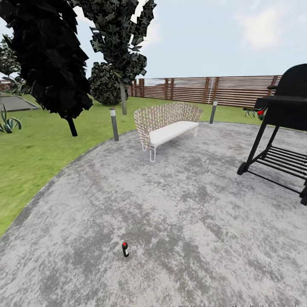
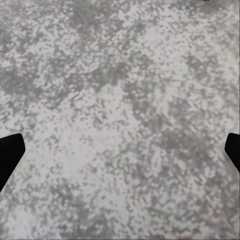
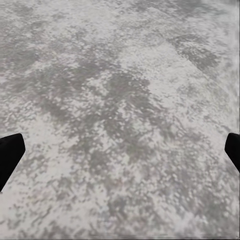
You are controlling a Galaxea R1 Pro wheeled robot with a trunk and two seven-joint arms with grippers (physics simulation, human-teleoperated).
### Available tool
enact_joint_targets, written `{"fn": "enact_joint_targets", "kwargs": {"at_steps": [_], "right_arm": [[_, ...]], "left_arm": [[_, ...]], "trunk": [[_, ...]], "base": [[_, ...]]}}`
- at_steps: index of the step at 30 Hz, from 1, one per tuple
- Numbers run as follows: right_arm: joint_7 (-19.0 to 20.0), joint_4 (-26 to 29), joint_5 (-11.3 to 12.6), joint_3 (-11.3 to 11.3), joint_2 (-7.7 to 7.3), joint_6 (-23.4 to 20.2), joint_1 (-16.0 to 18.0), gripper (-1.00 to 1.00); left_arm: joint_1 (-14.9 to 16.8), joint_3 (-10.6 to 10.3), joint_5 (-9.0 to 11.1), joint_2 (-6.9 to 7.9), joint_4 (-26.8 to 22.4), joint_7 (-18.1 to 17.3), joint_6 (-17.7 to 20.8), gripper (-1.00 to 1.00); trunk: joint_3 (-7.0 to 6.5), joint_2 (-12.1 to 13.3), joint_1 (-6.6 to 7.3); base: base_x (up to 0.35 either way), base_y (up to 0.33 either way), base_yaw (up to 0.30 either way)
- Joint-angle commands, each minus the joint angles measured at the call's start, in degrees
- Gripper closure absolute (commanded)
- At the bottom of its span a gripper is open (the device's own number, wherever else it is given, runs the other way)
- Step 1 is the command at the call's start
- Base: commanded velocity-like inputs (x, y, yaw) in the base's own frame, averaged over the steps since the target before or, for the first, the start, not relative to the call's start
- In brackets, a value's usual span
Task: In the garden, pick up the pesticide atomizer on the floor and spray pesticide onto both trees until each tree trunk is fully covered.
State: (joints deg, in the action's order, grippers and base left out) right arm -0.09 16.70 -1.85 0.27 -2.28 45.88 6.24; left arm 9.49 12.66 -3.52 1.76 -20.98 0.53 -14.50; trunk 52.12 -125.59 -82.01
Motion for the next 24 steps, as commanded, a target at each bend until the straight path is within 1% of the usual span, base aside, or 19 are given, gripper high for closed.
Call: {"fn": "enact_joint_targets", "kwargs": {"at_steps": [1, 6, 24], "right_arm": [[0.00, 0.00, 0.00, 0.00, 0.00, 0.00, 0.00, -1.00], [0.00, -0.02, 0.00, 0.00, 0.00, 0.00, 0.00, -1.00], [0.18, -0.02, 0.00, 0.13, 0.01, 0.00, 0.00, -1.00]], "left_arm": [[0.00, 0.00, 0.00, 0.00, -0.01, 0.00, 0.00, -1.00], [0.00, 0.00, 0.00, 0.00, 0.00, 0.00, 0.00, -1.00], [0.00, 0.00, 0.00, 0.00, -0.02, 0.00, 0.00, -1.00]], "trunk": [[0.00, 0.00, 0.00], [0.00, 0.00, 0.00], [0.00, 0.00, 0.00]], "base": [[0.000, 0.077, -0.294], [0.000, 0.222, -0.295], [0.000, 0.302, -0.294]]}}
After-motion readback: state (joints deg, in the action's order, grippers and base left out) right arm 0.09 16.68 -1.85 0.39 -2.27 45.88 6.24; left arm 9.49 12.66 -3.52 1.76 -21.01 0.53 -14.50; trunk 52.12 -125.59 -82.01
